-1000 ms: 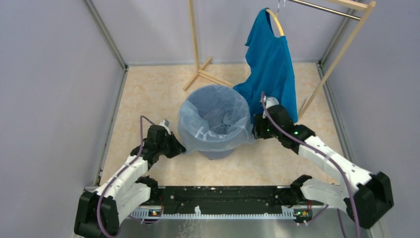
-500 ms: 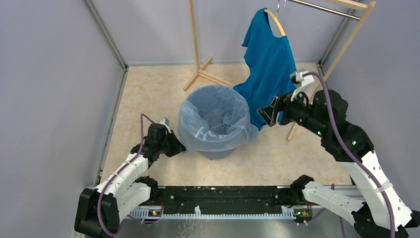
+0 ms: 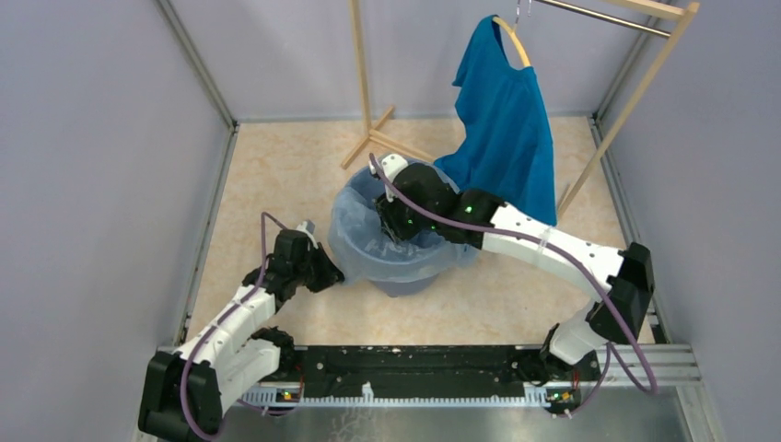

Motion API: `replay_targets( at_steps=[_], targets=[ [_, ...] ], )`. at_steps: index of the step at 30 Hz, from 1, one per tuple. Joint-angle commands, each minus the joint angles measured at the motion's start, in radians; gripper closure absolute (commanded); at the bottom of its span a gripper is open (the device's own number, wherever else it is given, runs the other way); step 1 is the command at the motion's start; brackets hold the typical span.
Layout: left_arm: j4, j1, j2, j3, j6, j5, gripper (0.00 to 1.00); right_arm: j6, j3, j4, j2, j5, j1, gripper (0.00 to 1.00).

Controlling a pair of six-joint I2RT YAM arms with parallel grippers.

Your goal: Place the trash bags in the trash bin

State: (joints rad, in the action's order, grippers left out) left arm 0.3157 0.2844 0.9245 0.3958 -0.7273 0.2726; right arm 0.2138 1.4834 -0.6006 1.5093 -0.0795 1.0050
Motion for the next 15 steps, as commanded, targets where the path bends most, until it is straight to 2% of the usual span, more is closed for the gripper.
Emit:
replay_targets(
  at_steps=[1,7,10,13,15],
  targets=[
    [-0.004,0.004,-0.018,0.029,0.006,0.014,0.96,-0.033,-0.026,0.069,0.022,-0.131,0.002,0.65],
    [-0.008,0.004,-0.032,0.032,0.001,0.018,0.96,0.036,-0.039,0.163,0.150,0.019,0.018,0.70],
    [0.000,0.004,-0.024,0.041,0.010,0.022,0.96,0.086,-0.052,0.202,0.152,0.108,0.018,0.70],
    [-0.003,0.004,-0.019,0.041,0.014,0.019,0.96,0.079,-0.065,0.182,0.089,0.045,0.015,0.69],
    [-0.007,0.004,-0.015,0.041,0.017,0.020,0.96,0.049,-0.048,0.128,0.051,-0.024,0.009,0.64]
  ],
)
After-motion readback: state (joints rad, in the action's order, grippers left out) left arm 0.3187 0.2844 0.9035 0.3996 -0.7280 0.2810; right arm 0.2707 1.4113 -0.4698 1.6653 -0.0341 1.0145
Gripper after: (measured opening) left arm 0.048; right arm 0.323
